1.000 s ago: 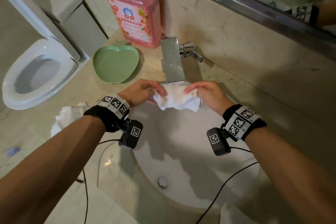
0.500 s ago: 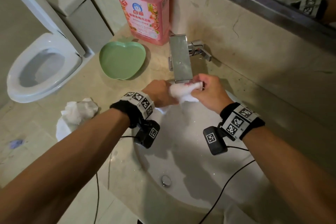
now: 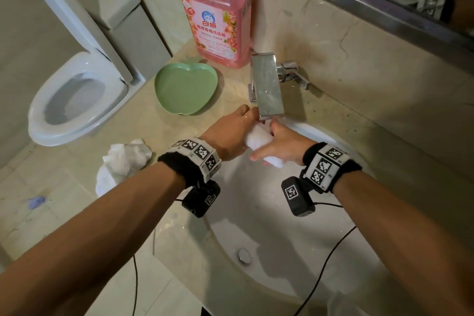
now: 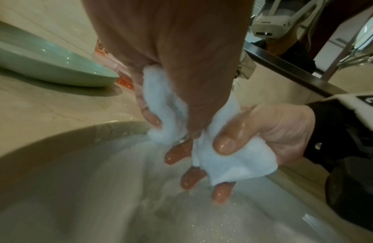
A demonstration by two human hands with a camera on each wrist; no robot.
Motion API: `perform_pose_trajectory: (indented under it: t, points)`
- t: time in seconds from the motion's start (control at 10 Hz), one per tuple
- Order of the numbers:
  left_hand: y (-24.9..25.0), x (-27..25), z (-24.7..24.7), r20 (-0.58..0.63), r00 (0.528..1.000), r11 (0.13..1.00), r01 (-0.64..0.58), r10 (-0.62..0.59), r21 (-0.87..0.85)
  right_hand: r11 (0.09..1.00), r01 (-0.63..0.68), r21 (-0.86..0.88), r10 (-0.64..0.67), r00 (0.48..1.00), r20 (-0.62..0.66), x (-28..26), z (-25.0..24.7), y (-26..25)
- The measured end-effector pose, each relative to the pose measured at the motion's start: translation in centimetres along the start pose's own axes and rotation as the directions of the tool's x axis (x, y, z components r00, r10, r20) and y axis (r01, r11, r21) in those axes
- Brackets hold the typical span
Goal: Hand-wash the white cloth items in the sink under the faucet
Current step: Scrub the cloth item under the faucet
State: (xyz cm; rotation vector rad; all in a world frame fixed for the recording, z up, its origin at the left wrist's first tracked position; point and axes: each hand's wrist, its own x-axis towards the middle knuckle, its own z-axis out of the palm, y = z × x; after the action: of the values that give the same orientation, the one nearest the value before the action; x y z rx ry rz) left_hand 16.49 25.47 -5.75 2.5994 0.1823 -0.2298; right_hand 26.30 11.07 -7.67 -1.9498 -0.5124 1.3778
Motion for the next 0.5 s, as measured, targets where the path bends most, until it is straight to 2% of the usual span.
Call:
perform_pose_trajectory:
  t: [0.1,0.2,0.3,0.4,0.5]
  points:
    - [0.3,0.6,0.4,0.026,0.991,0.977,0.124,-0.13,0.175,0.979,0.043,-0.202,-0.058,0.996,-0.072,0.3,-0.1,0.0]
    - [1.4,1.5,0.6,0.02,0.971,0.924,0.219,-0.237,0.313,0.901,0.123,-0.416,-0.213,0.961,-0.177,0.4,-1.2,0.1]
    - [1.9,3.3,1.2,0.028,0.953,0.922,0.285,-0.302,0.263,0.794,0.125,-0.595,-0.315,0.922,-0.227,0.4,-1.8,0.4]
    - [2.2,4.5,1.9,0.102,0.928,0.933,0.353,-0.359,0.072,0.647,0.093,-0.757,-0.38,0.9,-0.215,0.5,-2.1,0.9]
    - [2.4,4.8,2.9,0.103,0.909,0.914,0.407,-0.405,0.004,0.629,0.098,-0.771,-0.394,0.895,-0.208,0.5,-2.3,1.3]
